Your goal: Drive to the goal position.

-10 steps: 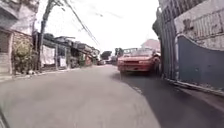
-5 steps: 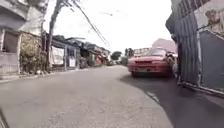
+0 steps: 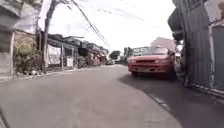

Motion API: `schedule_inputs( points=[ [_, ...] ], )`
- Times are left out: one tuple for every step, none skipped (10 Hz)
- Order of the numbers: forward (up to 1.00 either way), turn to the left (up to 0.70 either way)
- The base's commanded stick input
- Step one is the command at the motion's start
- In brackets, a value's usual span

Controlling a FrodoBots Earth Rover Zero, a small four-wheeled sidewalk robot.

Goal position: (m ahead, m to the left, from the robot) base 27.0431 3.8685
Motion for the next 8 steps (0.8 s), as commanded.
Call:
schedule_inputs(
  points=[
    [0.70,0.02],
    [0.70,0.02],
    [0.70,0.02],
    [0.70,0.02],
    [0.70,0.02],
    [0.70,0.02],
    [0.70,0.02],
    [0.70,0.02]
  ],
)
